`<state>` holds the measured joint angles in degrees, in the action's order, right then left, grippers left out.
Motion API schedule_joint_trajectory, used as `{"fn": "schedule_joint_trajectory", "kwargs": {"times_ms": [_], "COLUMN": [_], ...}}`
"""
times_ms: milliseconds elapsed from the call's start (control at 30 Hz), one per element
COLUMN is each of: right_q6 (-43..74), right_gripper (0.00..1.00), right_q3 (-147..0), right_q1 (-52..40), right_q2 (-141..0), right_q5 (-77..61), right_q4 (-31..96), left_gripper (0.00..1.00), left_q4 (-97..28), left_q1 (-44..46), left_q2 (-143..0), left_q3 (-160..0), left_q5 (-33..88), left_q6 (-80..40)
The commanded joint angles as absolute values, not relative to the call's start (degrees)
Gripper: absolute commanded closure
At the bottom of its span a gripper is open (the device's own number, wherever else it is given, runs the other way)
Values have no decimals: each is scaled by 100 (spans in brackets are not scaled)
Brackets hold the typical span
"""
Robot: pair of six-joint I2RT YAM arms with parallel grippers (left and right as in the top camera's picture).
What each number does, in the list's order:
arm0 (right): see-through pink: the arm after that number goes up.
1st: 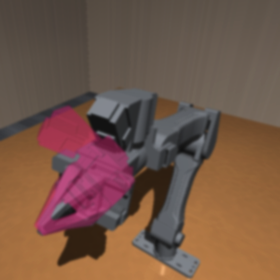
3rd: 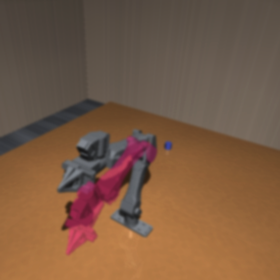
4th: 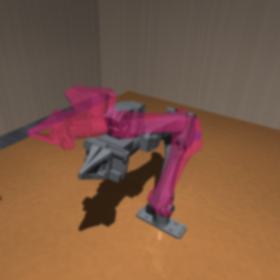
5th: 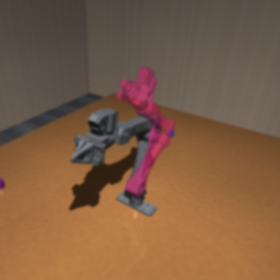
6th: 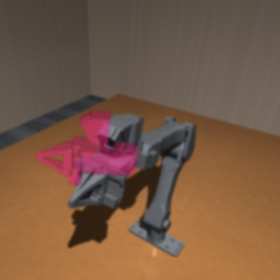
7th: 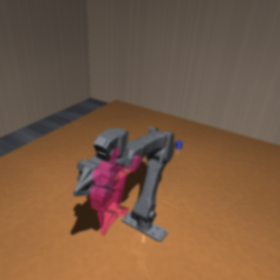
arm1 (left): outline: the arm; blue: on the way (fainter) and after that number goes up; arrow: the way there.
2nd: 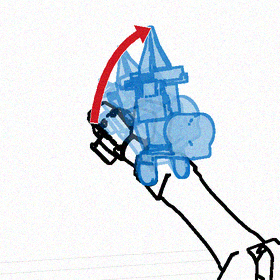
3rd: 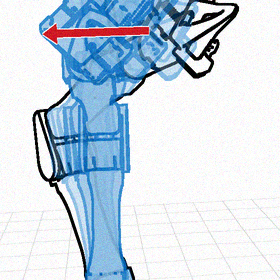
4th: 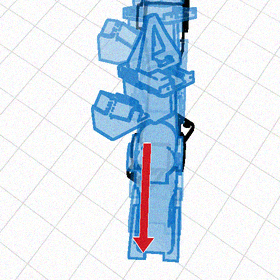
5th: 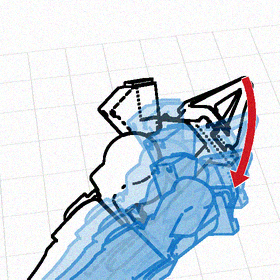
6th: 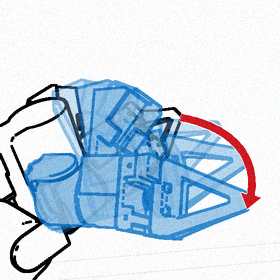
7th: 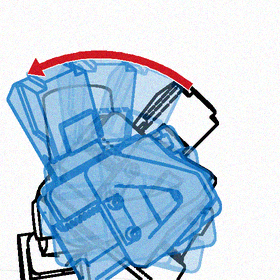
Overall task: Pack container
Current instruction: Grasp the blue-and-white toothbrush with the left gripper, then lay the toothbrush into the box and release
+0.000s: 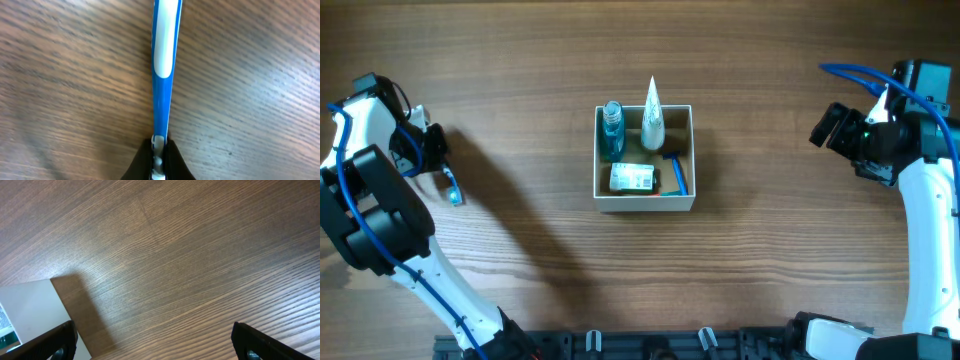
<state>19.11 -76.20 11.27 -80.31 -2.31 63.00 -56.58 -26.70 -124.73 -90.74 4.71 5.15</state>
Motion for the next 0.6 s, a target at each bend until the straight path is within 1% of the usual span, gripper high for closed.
{"fn": "schedule_joint_trajectory", "kwargs": {"times_ms": [0,133,233,333,433,567], "right_q6": [1820,1977,2388,2808,3173,2840], "right_gripper": [0,0,0,0,0,0], "right_q3": [-7572,-7572,-7572,-7572,-7572,-7572], "right_q1": [1133,1133,1133,1216,1551,1772], "right_q2": [-8051,-8051,-8051,-8053,-8095,-8143], "right_q5": [-91,-91,-172,-609,-1052,-1041], "right_q4": [6259,6270,6237,6152,6147,6176], "left_gripper": [96,96,96,96,96,96], "left_q4": [-5874,-5999,-6045,-6051,-6101,-6307], "left_q1": [-2630,-2383,-1822,-836,250,1549], "left_q2": [-12090,-11096,-10215,-9406,-8910,-8729], "left_q3": [-9238,-9345,-9345,-9345,-9345,-9345], "left_q5": [862,1361,1406,1358,1240,1192], "left_q6": [375,377,429,1048,1754,2589]}}
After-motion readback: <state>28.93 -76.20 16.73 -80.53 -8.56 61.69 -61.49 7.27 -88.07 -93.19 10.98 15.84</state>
